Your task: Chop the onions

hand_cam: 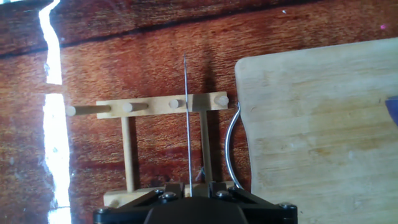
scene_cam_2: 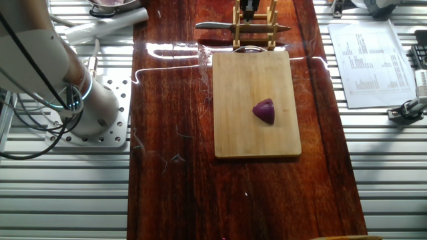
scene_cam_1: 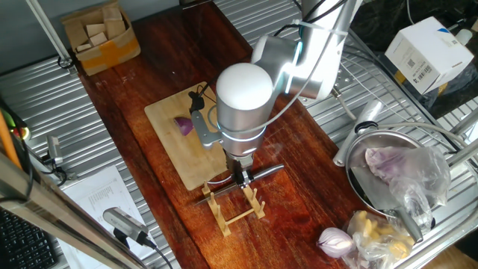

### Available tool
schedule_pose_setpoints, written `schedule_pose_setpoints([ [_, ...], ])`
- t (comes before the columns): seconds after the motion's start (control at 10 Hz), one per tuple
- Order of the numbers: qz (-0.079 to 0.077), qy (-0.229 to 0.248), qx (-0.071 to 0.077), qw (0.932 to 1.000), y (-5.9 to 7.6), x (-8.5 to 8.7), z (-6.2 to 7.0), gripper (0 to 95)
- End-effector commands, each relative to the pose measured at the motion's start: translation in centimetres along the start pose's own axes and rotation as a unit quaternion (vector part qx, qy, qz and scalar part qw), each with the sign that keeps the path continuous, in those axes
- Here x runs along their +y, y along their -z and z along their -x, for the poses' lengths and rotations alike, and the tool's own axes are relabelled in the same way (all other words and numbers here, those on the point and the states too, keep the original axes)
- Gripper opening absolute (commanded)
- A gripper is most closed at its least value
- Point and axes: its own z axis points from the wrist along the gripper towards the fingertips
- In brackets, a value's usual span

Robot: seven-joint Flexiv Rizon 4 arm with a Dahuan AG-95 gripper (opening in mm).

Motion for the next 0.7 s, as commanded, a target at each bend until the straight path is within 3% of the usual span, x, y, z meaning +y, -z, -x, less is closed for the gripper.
schedule_pose_setpoints([
  [0.1, 0.000, 0.003, 0.000, 1.0000, -0.76, -0.01, 0.20, 19.0],
  [0.5, 0.001, 0.006, 0.000, 1.0000, -1.28, 0.18, 0.29, 19.0],
  [0.6, 0.002, 0.007, -0.001, 1.0000, -1.28, 0.18, 0.29, 38.0],
  [0.7, 0.002, 0.007, -0.001, 1.0000, -1.28, 0.18, 0.29, 38.0],
])
